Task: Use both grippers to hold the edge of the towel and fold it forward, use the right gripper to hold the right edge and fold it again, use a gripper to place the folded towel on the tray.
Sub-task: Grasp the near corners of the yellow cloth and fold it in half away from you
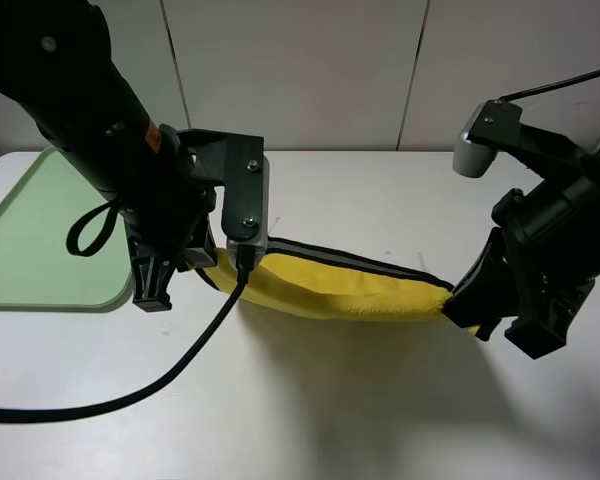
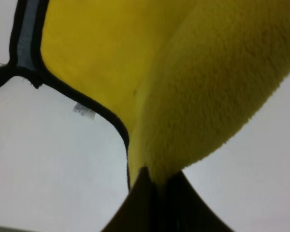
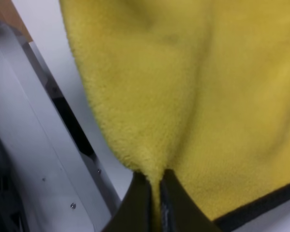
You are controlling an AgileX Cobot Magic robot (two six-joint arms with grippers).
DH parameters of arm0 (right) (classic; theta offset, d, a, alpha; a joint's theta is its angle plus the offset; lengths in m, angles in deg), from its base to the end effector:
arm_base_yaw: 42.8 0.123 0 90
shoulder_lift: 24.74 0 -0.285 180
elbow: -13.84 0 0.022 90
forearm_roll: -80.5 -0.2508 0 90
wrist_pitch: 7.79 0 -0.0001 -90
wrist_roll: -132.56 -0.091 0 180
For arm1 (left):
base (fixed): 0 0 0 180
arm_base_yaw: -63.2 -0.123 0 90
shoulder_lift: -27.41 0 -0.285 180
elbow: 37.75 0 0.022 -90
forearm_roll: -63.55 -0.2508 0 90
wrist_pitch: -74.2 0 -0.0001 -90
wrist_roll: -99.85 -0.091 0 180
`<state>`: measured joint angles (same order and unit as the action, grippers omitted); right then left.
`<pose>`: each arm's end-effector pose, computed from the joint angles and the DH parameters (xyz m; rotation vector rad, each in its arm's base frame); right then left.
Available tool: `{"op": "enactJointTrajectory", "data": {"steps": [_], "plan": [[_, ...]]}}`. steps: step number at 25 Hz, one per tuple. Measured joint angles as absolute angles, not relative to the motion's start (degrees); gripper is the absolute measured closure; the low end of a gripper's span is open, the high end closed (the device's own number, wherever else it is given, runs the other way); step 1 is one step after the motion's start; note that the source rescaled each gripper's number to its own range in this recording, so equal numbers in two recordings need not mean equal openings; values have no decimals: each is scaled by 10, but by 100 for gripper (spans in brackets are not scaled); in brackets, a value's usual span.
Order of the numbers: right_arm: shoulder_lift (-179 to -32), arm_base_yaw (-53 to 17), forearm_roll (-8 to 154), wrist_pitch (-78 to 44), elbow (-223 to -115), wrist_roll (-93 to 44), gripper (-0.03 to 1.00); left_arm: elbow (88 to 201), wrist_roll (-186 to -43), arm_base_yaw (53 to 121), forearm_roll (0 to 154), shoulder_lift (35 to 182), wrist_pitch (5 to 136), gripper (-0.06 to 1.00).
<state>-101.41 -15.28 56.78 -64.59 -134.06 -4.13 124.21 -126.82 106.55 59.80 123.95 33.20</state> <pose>0.1663 0.1212 0.2584 -1.4079 2.4271 0.4780 0.2261 -0.2081 0.2390 1.9589 1.8812 0.0898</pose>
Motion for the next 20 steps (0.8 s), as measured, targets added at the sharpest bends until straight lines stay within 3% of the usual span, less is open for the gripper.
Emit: {"op": "enactJointTrajectory", "data": {"steps": [20], "plan": [[-1051, -153, 730, -569, -1341, -118, 97, 1242, -1268, 1065, 559, 1371, 521, 94]]}}
